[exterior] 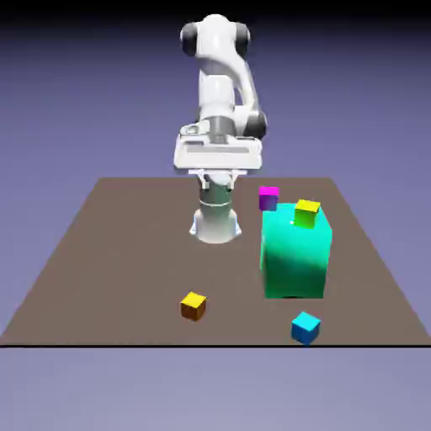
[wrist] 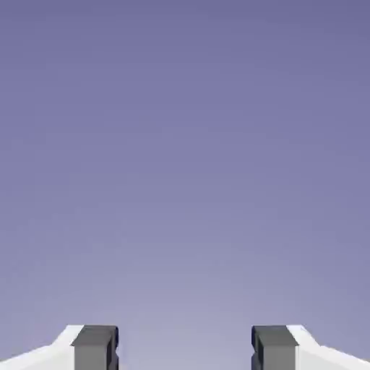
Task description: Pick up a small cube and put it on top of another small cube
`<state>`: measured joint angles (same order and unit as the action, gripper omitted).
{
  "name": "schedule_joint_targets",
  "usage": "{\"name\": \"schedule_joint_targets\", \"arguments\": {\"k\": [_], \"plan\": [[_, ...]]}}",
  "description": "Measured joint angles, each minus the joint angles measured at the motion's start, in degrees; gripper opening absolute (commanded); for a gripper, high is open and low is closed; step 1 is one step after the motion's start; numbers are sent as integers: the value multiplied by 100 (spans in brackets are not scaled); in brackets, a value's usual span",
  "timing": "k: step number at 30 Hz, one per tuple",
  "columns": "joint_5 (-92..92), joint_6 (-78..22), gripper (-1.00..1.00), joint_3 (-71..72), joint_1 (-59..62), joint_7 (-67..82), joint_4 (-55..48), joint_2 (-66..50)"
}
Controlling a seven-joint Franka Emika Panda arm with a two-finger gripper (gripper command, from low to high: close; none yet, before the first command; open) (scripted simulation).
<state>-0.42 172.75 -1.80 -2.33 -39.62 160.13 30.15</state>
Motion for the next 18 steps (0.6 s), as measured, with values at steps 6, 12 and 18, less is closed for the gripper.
{"name": "schedule_joint_targets", "arguments": {"k": [6, 12, 18], "plan": [[-207, -625, 0, -896, -816, 1413, -435, -1246], [-415, -1250, 0, -1791, -1632, 2826, -871, -2492], [-622, -1875, 0, -2687, -2448, 4239, -1306, -3738]]}}
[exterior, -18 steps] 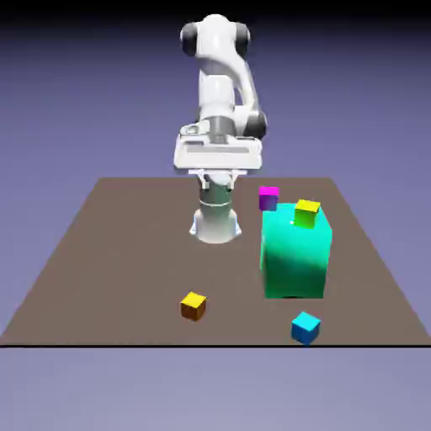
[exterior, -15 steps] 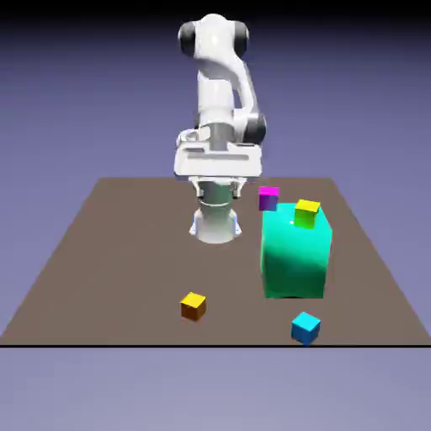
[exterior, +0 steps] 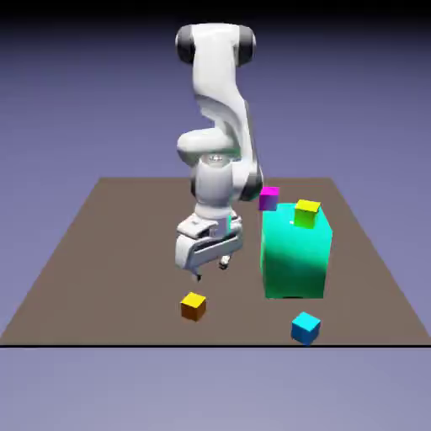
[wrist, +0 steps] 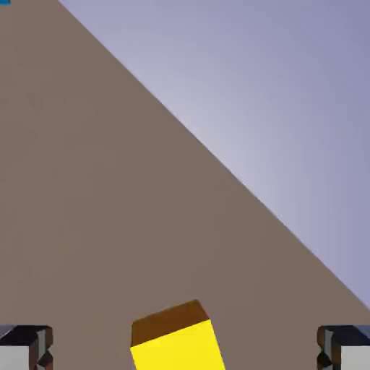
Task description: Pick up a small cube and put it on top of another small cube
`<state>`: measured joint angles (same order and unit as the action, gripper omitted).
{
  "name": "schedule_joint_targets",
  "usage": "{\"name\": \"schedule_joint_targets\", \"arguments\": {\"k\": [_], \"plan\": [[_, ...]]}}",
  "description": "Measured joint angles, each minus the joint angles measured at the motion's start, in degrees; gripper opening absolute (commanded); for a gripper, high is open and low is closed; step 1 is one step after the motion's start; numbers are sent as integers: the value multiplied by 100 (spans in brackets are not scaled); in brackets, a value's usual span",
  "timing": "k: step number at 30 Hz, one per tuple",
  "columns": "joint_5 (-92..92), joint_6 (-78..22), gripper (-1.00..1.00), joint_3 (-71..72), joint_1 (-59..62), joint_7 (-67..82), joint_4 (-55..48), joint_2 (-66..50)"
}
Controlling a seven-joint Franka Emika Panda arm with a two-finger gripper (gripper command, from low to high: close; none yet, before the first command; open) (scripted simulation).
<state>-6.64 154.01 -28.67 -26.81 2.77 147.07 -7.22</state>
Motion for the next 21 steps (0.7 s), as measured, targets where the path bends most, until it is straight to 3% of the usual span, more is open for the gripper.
{"name": "schedule_joint_targets", "arguments": {"k": [5, 10, 11, 18, 21], "plan": [[-122, -369, 0, -529, -482, 835, -257, -736], [433, 558, 0, 160, 188, 1187, -358, -1773], [496, 663, -100, 238, 264, 1227, -370, -1891], [-57, -269, -100, -450, -406, 877, -269, -854], [-219, -650, -100, -24, -314, 568, -612, -846]]}}
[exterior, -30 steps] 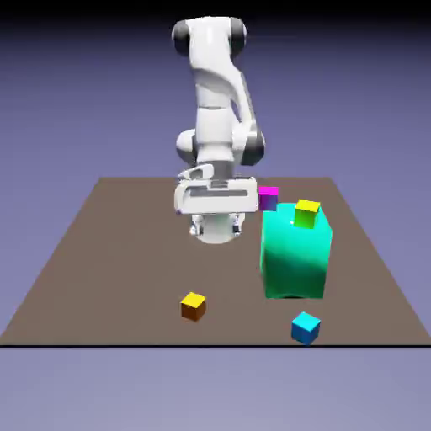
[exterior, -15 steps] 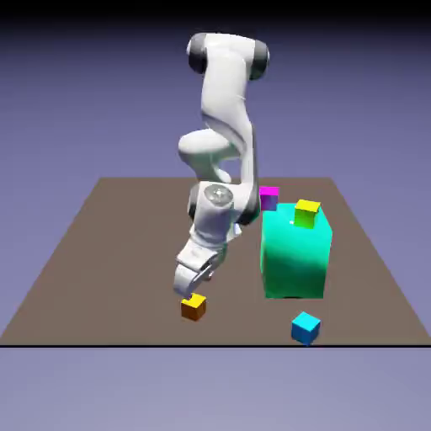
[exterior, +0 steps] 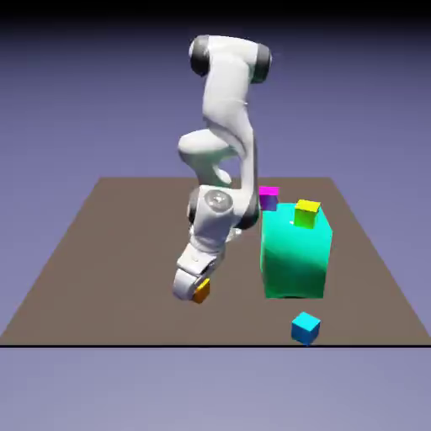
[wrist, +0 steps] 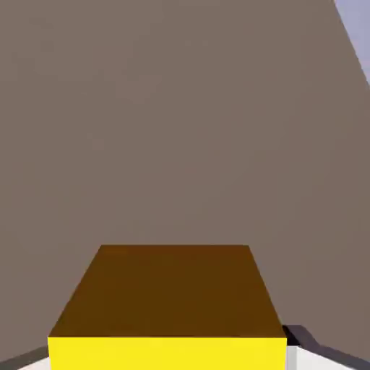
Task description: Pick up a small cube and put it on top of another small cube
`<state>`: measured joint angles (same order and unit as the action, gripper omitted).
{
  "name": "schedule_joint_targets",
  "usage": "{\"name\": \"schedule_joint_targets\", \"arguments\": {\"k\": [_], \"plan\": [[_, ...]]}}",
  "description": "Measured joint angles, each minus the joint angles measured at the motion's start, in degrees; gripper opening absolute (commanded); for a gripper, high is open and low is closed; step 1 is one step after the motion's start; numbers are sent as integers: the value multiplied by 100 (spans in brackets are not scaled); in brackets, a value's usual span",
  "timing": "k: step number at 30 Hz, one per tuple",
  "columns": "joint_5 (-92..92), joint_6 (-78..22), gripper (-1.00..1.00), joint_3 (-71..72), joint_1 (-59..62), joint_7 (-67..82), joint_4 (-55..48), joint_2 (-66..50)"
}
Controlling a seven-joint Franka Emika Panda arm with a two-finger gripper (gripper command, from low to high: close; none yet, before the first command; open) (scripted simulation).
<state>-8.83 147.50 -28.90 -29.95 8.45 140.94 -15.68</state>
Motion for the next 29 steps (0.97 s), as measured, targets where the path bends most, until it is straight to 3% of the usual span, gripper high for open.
{"name": "schedule_joint_targets", "arguments": {"k": [19, 23, 24, 26, 29], "plan": [[-775, -2153, -100, 3936, 1309, -2101, -2770, -855], [-1033, -1406, -100, 3763, 1277, -2286, -2618, -1462], [-1051, -1355, 100, 3751, 1275, -2299, -2607, -1504], [-1067, -1351, 100, 3750, 1274, -2310, -2607, -1504], [-810, -2098, 100, 3924, 1307, -2124, -2760, -897]]}}
